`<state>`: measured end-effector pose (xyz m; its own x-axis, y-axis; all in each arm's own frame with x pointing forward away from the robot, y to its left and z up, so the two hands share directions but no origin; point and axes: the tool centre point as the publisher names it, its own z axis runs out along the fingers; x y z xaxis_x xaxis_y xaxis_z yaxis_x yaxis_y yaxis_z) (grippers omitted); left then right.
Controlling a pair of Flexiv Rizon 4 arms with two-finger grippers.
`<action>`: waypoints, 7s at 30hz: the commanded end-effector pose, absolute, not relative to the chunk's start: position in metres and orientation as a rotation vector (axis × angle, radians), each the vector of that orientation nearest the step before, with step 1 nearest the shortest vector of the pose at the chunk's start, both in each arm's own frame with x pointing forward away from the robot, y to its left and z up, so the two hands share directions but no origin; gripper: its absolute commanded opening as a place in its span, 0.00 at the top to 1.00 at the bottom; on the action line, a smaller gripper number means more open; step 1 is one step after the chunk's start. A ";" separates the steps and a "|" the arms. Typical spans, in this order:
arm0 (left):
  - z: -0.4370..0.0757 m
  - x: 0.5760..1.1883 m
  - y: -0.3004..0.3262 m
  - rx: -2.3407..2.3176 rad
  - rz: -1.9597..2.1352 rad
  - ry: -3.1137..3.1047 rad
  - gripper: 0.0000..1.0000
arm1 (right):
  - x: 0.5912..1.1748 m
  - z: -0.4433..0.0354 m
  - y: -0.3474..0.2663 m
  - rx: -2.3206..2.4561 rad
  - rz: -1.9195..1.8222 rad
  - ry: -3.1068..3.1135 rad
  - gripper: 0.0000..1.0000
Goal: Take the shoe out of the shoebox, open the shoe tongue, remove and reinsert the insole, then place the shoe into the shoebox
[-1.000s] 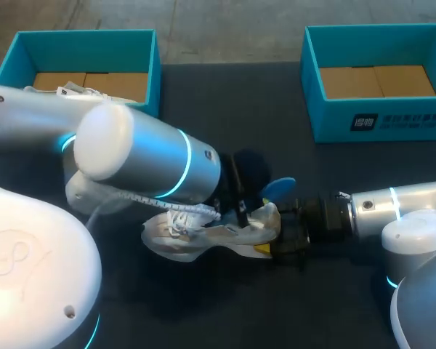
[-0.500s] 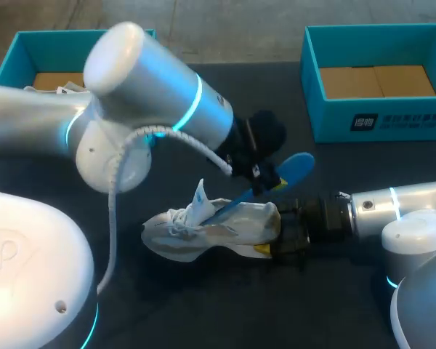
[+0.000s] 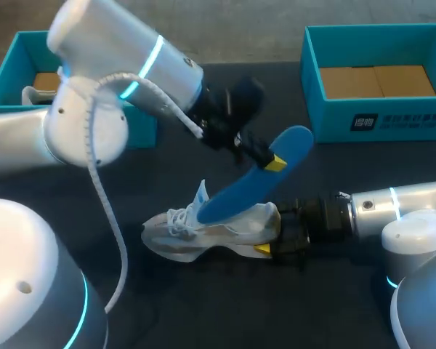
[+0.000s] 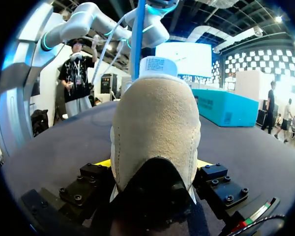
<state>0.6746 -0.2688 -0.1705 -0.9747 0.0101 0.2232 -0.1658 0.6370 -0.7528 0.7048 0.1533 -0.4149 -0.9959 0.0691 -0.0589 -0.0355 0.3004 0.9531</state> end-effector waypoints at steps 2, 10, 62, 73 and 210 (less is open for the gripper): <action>-0.144 0.669 -0.244 0.081 1.284 -2.586 1.00 | 0.703 -0.415 0.155 0.033 1.799 2.468 1.00; -0.144 0.669 -0.244 0.081 1.284 -2.586 1.00 | 0.703 -0.415 0.155 0.033 1.799 2.468 1.00; -0.048 0.656 -0.235 0.120 1.619 -2.265 1.00 | 0.703 -0.415 0.155 0.033 1.799 2.468 1.00; 0.001 0.640 -0.205 0.216 1.739 -2.068 1.00 | 0.703 -0.415 0.155 0.033 1.799 2.468 1.00; 0.069 0.592 -0.171 0.294 1.805 -1.915 1.00 | 0.645 -0.387 0.080 -0.013 1.115 2.934 0.00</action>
